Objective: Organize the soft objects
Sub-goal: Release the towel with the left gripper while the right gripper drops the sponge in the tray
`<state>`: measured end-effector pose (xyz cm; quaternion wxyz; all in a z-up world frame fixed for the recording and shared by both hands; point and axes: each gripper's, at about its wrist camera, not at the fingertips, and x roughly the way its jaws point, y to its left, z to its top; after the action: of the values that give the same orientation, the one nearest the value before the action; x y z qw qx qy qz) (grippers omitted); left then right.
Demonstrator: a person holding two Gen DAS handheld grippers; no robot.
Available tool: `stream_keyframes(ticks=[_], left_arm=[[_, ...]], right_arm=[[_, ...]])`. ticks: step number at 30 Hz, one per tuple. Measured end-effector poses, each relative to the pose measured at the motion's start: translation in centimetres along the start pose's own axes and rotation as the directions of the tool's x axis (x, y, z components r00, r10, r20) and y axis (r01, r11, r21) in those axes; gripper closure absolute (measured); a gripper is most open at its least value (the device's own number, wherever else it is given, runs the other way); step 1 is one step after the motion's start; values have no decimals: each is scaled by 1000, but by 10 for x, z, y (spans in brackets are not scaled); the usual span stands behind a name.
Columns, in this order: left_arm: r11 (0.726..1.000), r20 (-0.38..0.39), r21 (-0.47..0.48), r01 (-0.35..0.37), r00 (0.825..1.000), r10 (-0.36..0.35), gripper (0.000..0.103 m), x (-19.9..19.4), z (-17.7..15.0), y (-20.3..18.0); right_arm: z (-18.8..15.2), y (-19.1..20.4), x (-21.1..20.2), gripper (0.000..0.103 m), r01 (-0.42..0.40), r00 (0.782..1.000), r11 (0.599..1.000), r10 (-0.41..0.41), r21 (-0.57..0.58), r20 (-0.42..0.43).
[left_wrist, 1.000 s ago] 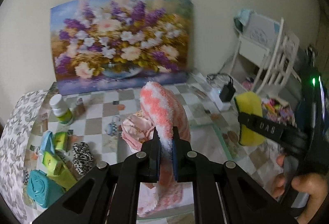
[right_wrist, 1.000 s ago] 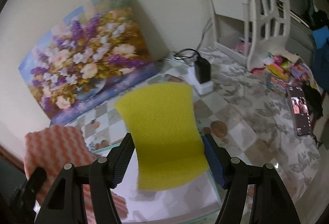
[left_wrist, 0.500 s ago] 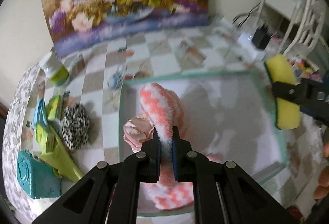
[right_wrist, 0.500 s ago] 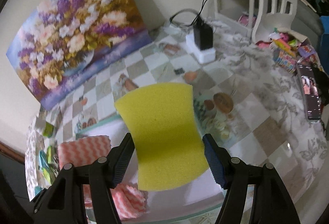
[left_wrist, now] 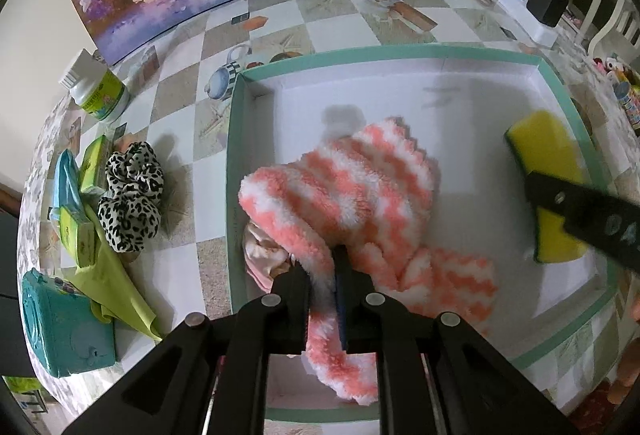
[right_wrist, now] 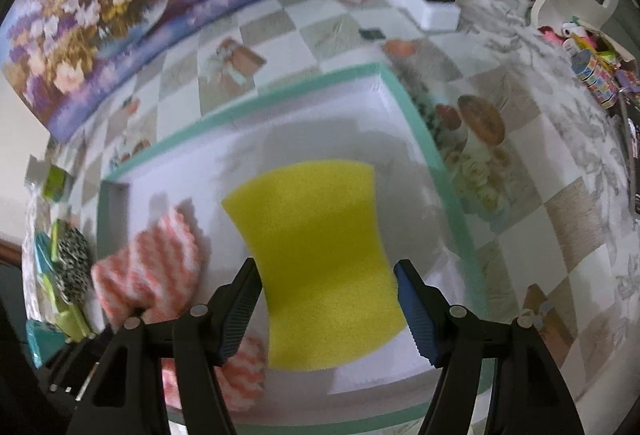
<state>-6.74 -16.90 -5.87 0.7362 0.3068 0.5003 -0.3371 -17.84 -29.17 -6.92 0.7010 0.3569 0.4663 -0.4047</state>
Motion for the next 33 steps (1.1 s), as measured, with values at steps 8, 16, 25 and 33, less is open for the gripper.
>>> stream_keyframes(ticks=[8, 16, 25, 33], left_arm=[[1000, -13, -16, -2, 1000, 2, 79, 3, 4, 6], [999, -33, -50, 12, 999, -14, 55, 3, 6, 14], [995, -47, -71, 65, 996, -69, 38, -3, 10, 15], [991, 10, -85, 107, 994, -107, 16, -25, 14, 17]], right_arm=[[-5, 0, 19, 31, 37, 998, 999, -38, -21, -50], [-6, 0, 24, 21, 63, 996, 998, -64, -31, -63], [-8, 9, 20, 20, 96, 993, 994, -100, -60, -59], [-2, 9, -12, 17, 114, 993, 992, -113, -57, 20]])
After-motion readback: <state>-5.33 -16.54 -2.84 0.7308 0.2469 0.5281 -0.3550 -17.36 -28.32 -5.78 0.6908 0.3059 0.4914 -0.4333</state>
